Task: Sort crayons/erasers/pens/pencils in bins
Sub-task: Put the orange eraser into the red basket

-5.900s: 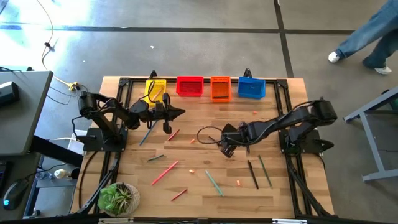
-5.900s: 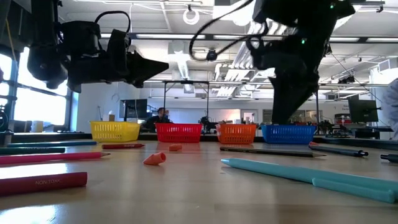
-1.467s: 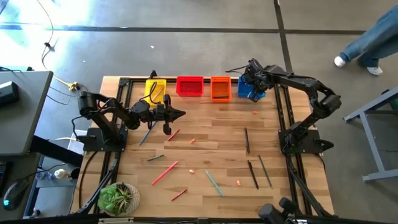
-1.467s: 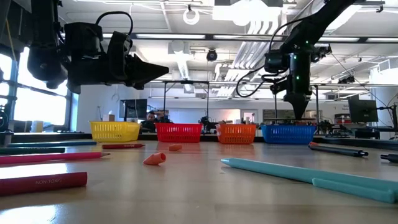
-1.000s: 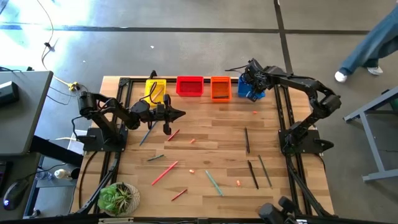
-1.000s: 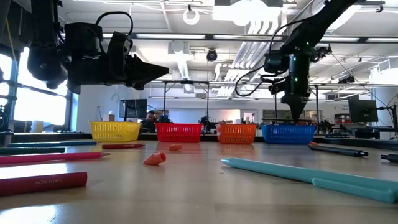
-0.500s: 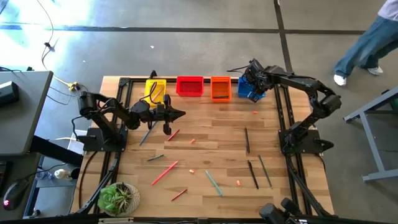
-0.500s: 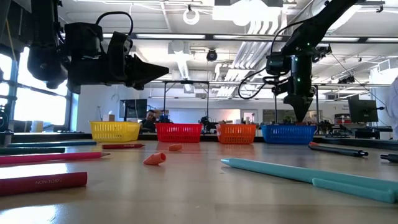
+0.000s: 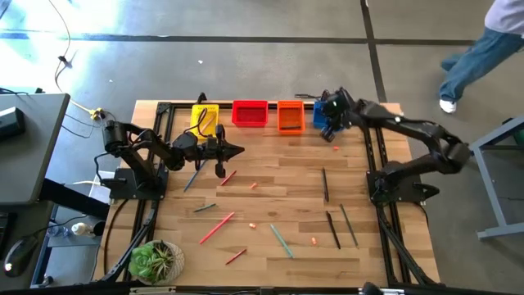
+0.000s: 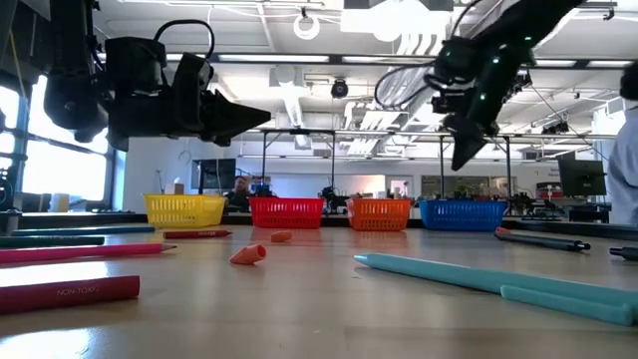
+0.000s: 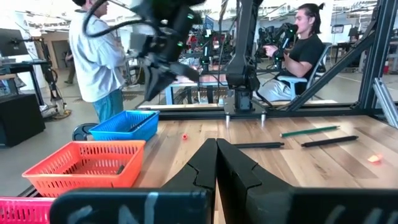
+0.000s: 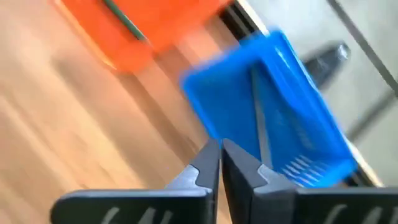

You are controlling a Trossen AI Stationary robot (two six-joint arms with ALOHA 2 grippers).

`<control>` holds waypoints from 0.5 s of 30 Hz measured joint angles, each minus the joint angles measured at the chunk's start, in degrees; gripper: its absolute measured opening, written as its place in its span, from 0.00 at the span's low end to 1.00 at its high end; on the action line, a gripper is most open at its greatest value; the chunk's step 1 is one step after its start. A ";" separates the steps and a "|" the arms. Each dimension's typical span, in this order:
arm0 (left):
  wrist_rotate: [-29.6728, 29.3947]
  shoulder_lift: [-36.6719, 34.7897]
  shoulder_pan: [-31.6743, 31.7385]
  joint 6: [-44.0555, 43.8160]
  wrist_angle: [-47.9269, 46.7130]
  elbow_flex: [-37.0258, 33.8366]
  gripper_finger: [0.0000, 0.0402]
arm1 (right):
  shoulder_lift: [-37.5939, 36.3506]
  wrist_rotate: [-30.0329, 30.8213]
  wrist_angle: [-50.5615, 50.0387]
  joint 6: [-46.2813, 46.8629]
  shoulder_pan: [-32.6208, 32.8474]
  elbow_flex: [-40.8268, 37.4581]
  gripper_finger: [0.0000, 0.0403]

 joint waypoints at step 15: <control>0.00 0.00 0.00 0.03 -0.20 0.01 0.00 | -12.63 6.27 5.54 30.99 24.51 -16.98 0.00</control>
